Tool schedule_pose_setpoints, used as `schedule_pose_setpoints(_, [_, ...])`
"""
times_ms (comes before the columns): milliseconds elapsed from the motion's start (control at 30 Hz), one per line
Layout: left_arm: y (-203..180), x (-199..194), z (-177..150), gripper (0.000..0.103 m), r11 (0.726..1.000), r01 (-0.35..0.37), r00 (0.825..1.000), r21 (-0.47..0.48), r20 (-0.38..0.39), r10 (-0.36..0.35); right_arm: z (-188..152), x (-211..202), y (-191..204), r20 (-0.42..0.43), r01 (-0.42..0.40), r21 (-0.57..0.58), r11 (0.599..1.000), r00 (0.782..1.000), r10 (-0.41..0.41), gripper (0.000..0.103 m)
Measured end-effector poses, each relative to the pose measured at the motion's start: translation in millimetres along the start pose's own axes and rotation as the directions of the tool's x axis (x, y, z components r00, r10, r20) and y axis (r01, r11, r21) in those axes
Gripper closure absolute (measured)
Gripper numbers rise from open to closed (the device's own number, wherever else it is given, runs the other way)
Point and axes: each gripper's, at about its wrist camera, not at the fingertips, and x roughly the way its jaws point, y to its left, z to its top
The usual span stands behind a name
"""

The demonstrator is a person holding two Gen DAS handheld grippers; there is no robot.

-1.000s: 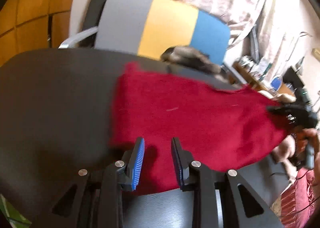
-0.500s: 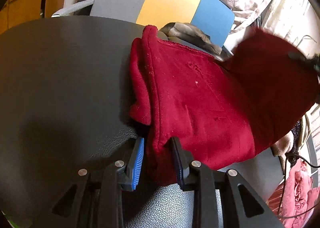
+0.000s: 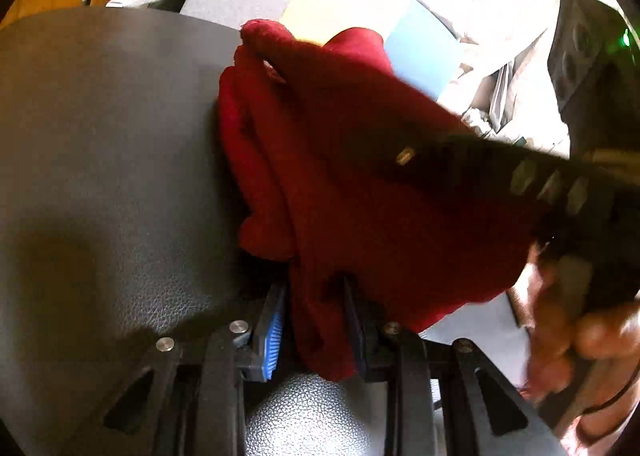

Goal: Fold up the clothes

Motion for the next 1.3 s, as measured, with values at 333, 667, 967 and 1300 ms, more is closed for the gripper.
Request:
schedule_pose_setpoints(333, [30.9, -38.5, -29.3, 0.076, 0.965, 0.169, 0.984, -0.199, 0.084, -0.155, -23.6, -3.1, 7.4, 0.067, -0.085, -0.039, 0.996, 0.994, 0.087, 0.048])
schedule_pose_setpoints(667, [13.5, -71.1, -20.7, 0.074, 0.904, 0.342, 0.935, -0.255, 0.194, -0.299, -72.0, -74.7, -77.0, 0.253, -0.069, 0.226, 0.972, 0.967, 0.01, 0.06])
schedule_pose_setpoints(967, [11.9, -60.5, -6.1, 0.072, 0.831, 0.425, 0.903, -0.359, 0.228, -0.363, -67.8, -55.3, -63.2, 0.228, -0.096, 0.125, 0.987, 0.971, 0.066, 0.064])
schedule_pose_setpoints(1300, [3.0, -28.3, 8.1, 0.06, 0.831, 0.349, 0.93, -0.434, 0.05, -0.365, -88.3, 4.8, 17.4, 0.088, 0.082, -0.379, 0.922, 0.995, -0.053, 0.066])
